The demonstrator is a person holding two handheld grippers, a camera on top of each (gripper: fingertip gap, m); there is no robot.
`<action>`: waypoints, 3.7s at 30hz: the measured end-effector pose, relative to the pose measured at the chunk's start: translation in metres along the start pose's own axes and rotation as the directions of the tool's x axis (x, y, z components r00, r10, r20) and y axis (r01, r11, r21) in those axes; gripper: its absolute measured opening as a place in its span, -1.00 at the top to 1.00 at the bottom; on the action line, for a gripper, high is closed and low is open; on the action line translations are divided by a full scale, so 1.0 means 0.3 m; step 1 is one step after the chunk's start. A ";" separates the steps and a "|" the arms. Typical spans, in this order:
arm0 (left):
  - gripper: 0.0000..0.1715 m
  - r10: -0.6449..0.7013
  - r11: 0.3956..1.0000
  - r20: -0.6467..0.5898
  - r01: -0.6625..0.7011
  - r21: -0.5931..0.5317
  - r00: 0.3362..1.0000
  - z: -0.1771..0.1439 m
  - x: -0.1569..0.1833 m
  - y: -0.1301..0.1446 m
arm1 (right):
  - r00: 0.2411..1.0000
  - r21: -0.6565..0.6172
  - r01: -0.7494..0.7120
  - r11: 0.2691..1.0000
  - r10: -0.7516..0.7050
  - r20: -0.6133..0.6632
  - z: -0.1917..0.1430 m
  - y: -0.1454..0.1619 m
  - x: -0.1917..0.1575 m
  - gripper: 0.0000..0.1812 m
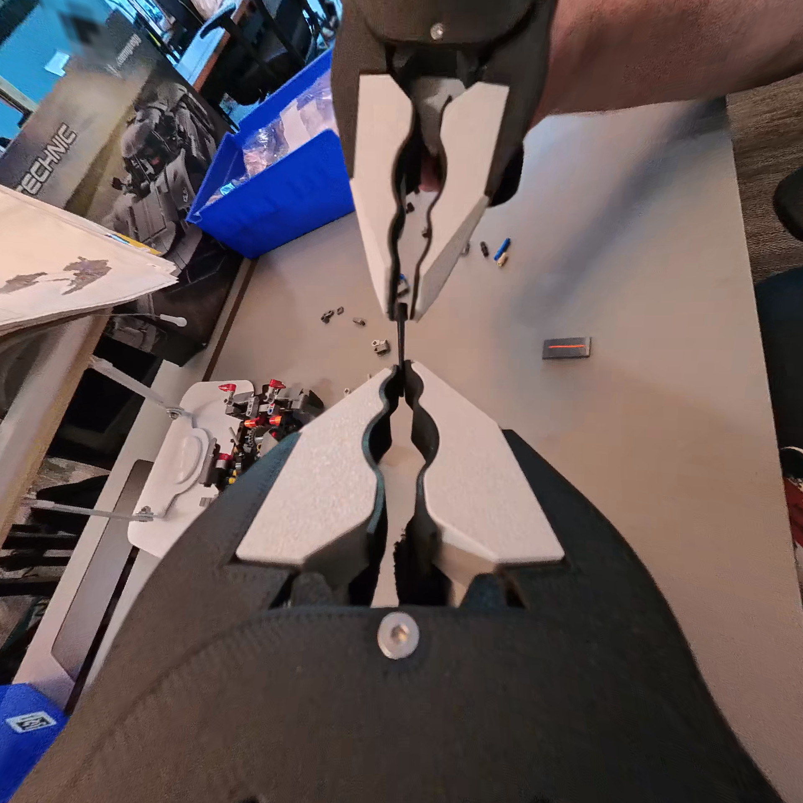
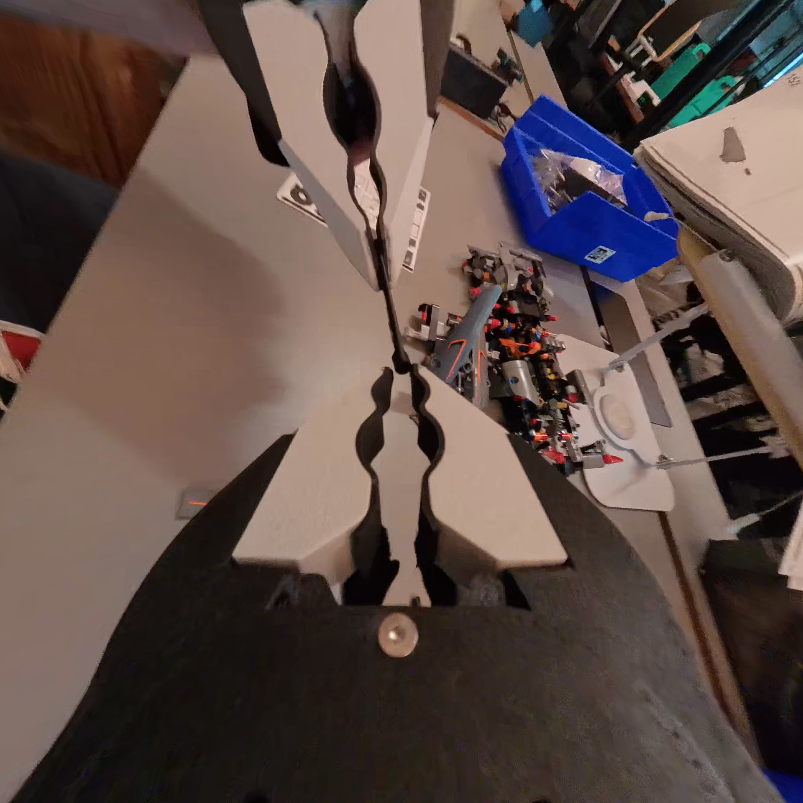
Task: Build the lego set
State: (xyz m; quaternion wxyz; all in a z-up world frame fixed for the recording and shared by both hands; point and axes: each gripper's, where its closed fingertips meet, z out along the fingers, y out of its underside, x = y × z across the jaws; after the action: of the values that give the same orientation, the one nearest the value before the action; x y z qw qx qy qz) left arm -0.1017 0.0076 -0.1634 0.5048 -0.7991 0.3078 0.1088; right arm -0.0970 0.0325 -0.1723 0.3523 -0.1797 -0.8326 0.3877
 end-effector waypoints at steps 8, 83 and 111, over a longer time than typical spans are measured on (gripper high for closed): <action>1.00 0.009 0.994 -0.105 -0.020 -0.110 0.994 0.009 0.012 0.039 | 0.998 -0.071 0.032 0.997 -0.028 0.049 0.037 0.020 -0.027 0.95; 0.77 -0.615 0.745 0.388 0.667 0.000 0.687 0.173 -0.199 0.397 | 0.863 -0.207 -0.446 0.871 0.480 0.158 0.321 0.201 0.226 0.95; 0.79 -0.724 0.661 0.296 0.750 0.040 0.622 0.225 -0.203 0.398 | 0.832 -0.140 -0.505 0.852 0.524 0.184 0.337 0.211 0.233 0.95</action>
State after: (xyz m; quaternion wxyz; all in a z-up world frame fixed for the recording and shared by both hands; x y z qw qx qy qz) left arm -0.2124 0.0540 -0.2538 0.5083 -0.8514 -0.1283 0.0203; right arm -0.2166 0.0602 -0.2355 0.1345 -0.3688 -0.8025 0.4494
